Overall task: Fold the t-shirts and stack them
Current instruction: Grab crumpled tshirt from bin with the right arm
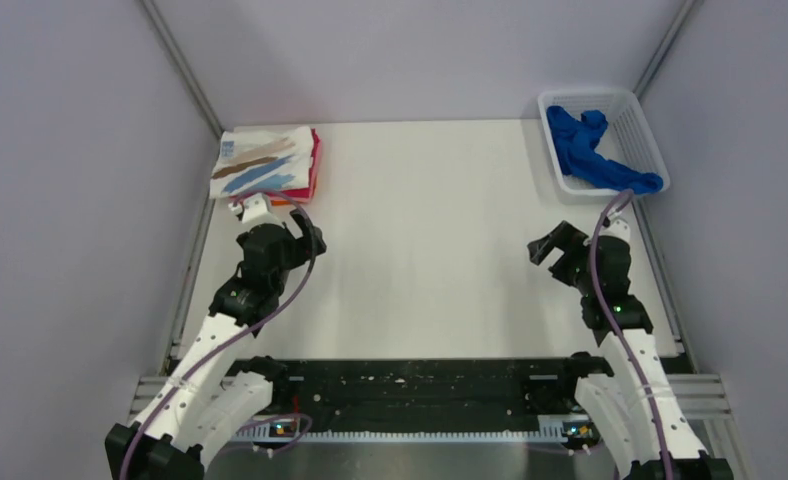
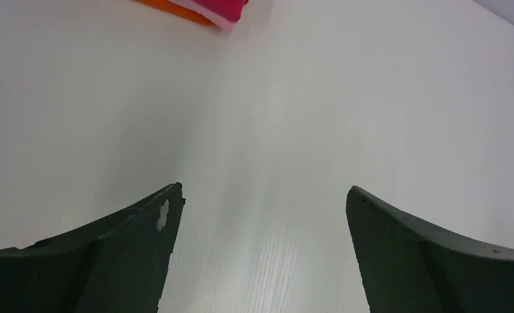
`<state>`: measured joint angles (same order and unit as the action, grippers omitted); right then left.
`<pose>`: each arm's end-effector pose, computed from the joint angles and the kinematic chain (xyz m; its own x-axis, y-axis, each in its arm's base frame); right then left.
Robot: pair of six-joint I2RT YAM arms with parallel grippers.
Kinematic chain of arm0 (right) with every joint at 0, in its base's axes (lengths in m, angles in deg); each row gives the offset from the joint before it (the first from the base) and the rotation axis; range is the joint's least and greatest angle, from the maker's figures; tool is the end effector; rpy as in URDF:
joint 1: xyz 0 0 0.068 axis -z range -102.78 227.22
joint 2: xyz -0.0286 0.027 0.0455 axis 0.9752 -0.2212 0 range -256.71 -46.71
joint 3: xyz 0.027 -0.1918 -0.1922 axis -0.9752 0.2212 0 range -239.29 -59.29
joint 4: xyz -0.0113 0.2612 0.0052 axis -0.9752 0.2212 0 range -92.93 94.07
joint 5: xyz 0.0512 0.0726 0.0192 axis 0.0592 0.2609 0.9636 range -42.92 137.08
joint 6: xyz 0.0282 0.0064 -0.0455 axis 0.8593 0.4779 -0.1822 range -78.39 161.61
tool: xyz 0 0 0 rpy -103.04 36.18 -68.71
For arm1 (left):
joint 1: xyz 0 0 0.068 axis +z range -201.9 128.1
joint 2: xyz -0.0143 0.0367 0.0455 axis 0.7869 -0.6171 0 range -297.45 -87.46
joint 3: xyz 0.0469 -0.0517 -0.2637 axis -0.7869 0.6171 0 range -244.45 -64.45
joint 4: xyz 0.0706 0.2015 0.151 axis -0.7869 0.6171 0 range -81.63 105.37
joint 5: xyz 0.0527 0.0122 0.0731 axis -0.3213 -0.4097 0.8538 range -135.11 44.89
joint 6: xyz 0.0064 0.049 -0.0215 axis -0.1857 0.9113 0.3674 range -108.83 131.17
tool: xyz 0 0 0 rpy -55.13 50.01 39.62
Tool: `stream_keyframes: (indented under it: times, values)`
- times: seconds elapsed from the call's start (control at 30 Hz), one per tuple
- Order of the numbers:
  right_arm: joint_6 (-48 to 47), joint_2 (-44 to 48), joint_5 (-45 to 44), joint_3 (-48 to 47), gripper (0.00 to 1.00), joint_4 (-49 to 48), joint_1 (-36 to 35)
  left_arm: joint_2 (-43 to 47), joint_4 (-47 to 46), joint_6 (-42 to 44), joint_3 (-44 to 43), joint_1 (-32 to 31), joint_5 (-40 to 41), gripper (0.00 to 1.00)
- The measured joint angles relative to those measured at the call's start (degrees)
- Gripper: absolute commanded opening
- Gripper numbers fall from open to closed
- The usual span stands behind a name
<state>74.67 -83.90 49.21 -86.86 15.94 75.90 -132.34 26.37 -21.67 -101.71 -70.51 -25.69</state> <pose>0.1575 0.0049 0.2390 -0.4302 0.5354 -0.7269 0.2136 0.8427 0.4942 0.1752 -0.0466 0.2802 -0.3535 -0.4205 -0.8356 -0.2081 0.9062 -0.3680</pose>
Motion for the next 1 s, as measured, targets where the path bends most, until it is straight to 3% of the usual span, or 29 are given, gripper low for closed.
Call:
stream_keyframes:
  times: [0.2, 0.33, 0.67, 0.9, 1.0]
  values:
    - [1.8, -1.7, 0.3, -0.9, 0.99, -5.9, 0.0, 0.0, -0.1, 0.0, 0.0, 0.0, 0.0, 0.99]
    - [1.4, -9.5, -1.8, -8.5, 0.99, -9.0, 0.0, -0.6, -0.5, 0.2, 0.0, 0.0, 0.0, 0.99]
    - [-4.9, -49.2, -9.1, -45.4, 0.99, -7.9, 4.9, -1.7, -1.0, 0.7, 0.0, 0.0, 1.1, 0.99]
    - [-9.0, -79.4, -12.9, -72.8, 0.99, 1.6, 12.4, -5.9, -1.1, 1.3, -0.2, 0.0, 1.4, 0.99]
    - [-11.2, -89.3, -13.2, -81.2, 0.92, 4.2, 13.2, -8.6, -0.9, 1.3, -1.1, 0.0, 1.6, 0.99]
